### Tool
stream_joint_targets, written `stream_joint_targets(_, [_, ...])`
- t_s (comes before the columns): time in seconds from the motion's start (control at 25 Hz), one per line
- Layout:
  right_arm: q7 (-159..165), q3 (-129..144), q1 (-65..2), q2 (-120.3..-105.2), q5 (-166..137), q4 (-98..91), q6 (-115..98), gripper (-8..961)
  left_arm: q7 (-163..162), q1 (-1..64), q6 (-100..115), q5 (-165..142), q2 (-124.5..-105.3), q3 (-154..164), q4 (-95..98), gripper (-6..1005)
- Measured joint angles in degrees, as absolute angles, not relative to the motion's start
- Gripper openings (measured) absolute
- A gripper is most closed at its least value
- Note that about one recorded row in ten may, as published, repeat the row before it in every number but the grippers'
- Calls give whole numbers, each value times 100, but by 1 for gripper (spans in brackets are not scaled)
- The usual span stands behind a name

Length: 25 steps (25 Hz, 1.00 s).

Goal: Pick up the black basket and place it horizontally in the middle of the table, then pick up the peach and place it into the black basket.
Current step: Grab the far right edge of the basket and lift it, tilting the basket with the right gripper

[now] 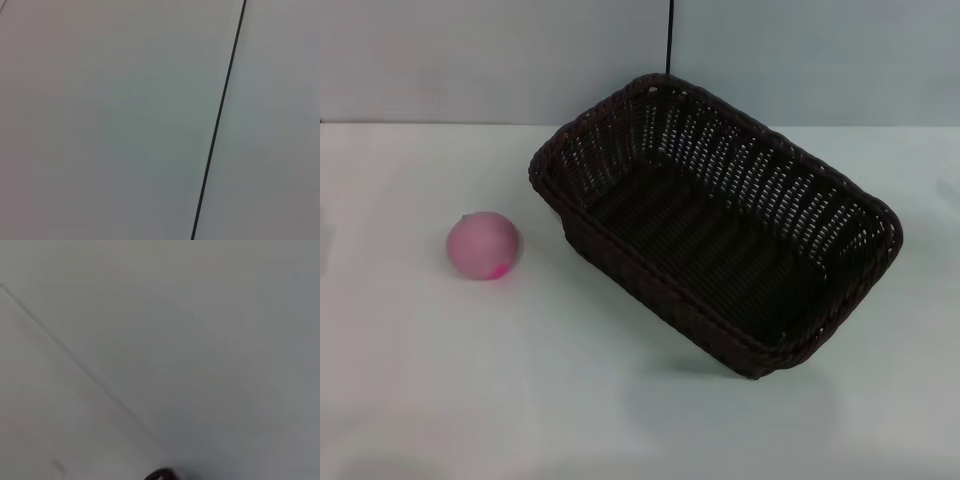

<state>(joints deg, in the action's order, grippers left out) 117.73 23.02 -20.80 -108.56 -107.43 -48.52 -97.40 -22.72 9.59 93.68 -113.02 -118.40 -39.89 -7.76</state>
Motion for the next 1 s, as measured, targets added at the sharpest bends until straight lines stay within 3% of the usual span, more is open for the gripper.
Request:
stream_joint_targets(0.08, [12577, 2209, -2306, -10747, -11185, -5352, -10138, 597, -2272, 973, 9368, -11302, -11837, -3990, -771, 797])
stream_joint_targets(0.12, [13232, 2117, -2621, -10605, -11702, -5689, -10565, 596, -2272, 976, 9368, -11302, -11837, -3990, -770, 797])
stream_joint_targets(0.2, [13440, 2078, -2787, -10539, -11946, -5764, -10759, 593, -2271, 981, 9368, -11304, -11837, -3987, -771, 796])
stream_joint_targets(0.24, [13759, 2005, -3197, -10376, -12501, -5830, -11159, 592, -2271, 981, 9368, -11304, -11839, -3974, -767, 796])
stream_joint_targets(0.28, [13759, 2005, -3197, -10376, -12501, -5830, -11159, 591, -2271, 981, 9368, -11304, -11839, -3974, -767, 796])
stream_joint_targets(0.32, [13880, 2029, -3527, -10277, -13039, -5805, -11370, 590, -2271, 981, 9368, -11304, -11839, -3974, -767, 796])
stream_joint_targets(0.68, [13999, 2920, -4047, -10212, -13956, -5221, -11344, 578, -2268, 920, 9369, -11303, -11857, -3836, -767, 797])
stream_joint_targets(1.0, [13943, 3420, -4056, -10352, -13978, -4544, -10768, 568, -2267, 982, 9366, -11302, -11856, -3831, -765, 796])
